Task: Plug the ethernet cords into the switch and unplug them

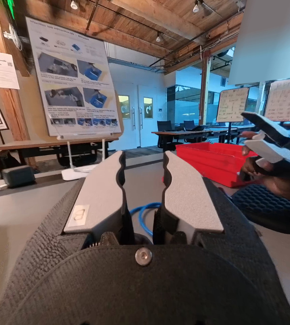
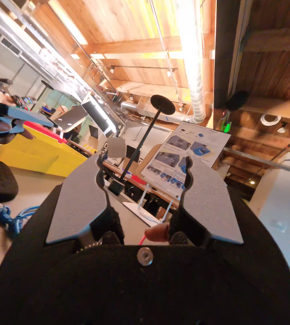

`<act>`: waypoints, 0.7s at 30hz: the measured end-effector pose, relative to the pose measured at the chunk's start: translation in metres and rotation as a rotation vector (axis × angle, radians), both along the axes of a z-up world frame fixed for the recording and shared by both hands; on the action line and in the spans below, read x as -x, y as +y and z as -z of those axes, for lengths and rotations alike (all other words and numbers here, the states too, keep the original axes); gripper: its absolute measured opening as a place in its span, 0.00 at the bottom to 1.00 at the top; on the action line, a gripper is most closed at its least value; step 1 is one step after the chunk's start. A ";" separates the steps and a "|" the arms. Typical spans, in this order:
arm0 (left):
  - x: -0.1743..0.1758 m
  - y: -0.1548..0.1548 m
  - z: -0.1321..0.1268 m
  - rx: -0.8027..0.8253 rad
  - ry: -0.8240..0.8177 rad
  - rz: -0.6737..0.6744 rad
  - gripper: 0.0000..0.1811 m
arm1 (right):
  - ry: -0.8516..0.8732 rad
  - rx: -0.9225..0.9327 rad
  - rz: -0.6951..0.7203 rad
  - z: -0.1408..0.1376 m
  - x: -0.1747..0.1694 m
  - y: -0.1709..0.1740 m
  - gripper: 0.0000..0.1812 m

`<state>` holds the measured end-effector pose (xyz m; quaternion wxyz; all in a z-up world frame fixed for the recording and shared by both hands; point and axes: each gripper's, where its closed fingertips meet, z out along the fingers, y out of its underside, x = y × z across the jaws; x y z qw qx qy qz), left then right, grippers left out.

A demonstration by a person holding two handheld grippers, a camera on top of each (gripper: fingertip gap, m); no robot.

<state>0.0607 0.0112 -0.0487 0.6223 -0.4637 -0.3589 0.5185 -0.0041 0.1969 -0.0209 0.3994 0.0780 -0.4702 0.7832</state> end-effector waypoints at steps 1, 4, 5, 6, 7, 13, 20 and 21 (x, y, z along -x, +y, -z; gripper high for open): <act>-0.003 -0.008 -0.007 0.025 -0.006 -0.013 0.22 | -0.021 0.015 -0.011 0.000 0.001 0.001 0.49; -0.012 -0.052 -0.023 0.143 -0.125 -0.075 0.23 | -0.061 0.031 -0.013 0.001 0.007 0.004 0.49; -0.017 -0.071 -0.024 0.184 -0.211 -0.094 0.23 | -0.074 0.038 -0.017 0.001 0.008 0.004 0.49; -0.022 -0.094 -0.024 0.211 -0.304 -0.123 0.23 | -0.086 0.045 -0.021 0.001 0.009 0.005 0.49; -0.028 -0.117 -0.022 0.241 -0.409 -0.144 0.24 | -0.096 0.047 -0.025 0.001 0.010 0.005 0.48; -0.060 -0.265 0.049 0.320 -1.205 -0.310 0.27 | -0.127 0.023 -0.059 0.007 0.008 -0.003 0.47; -0.060 -0.333 0.131 0.251 -1.721 -0.299 0.27 | -0.113 -0.018 -0.077 0.013 0.003 -0.010 0.46; -0.061 -0.336 0.137 0.243 -1.761 -0.294 0.27 | -0.118 -0.016 -0.082 0.013 0.003 -0.010 0.45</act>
